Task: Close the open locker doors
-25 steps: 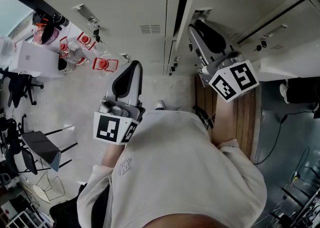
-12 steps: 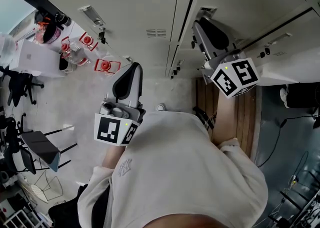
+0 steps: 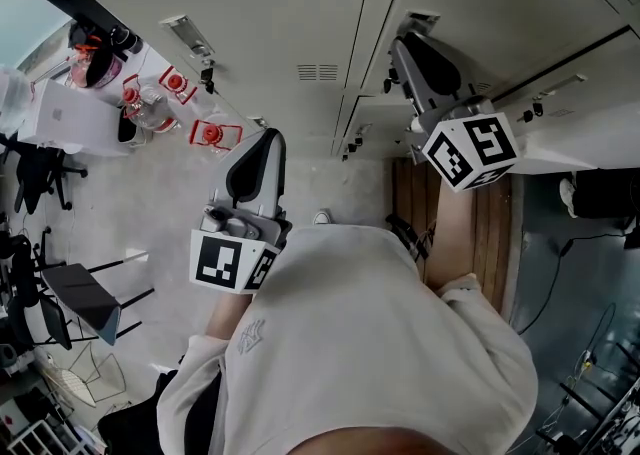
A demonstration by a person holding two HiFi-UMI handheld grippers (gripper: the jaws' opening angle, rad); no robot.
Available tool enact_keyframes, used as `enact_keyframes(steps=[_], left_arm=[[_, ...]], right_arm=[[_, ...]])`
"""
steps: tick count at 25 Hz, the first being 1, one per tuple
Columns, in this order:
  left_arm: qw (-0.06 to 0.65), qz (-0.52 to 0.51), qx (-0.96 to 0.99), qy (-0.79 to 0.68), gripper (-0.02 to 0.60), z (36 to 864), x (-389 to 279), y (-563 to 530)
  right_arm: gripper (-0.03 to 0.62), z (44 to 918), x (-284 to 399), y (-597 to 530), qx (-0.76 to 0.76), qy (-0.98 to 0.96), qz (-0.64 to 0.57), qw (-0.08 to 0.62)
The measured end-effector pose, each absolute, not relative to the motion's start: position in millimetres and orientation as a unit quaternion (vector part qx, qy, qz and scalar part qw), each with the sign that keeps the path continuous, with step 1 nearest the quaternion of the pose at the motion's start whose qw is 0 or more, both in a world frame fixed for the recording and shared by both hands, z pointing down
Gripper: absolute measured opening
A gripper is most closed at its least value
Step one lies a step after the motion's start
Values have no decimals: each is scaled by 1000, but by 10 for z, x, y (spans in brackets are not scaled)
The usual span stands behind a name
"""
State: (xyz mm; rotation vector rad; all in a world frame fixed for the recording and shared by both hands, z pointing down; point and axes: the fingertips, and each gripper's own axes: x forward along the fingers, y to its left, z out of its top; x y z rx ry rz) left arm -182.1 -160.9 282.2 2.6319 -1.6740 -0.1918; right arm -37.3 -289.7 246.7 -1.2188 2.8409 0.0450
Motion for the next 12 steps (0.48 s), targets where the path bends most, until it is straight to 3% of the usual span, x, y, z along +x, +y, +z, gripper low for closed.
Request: enact_keyframes(steps=[12], left_arm=[[10,-62,836,-545,2,2836,-1934,-1689]], right_arm=[[29,2472,-359,-3028,-411,911,7,36]])
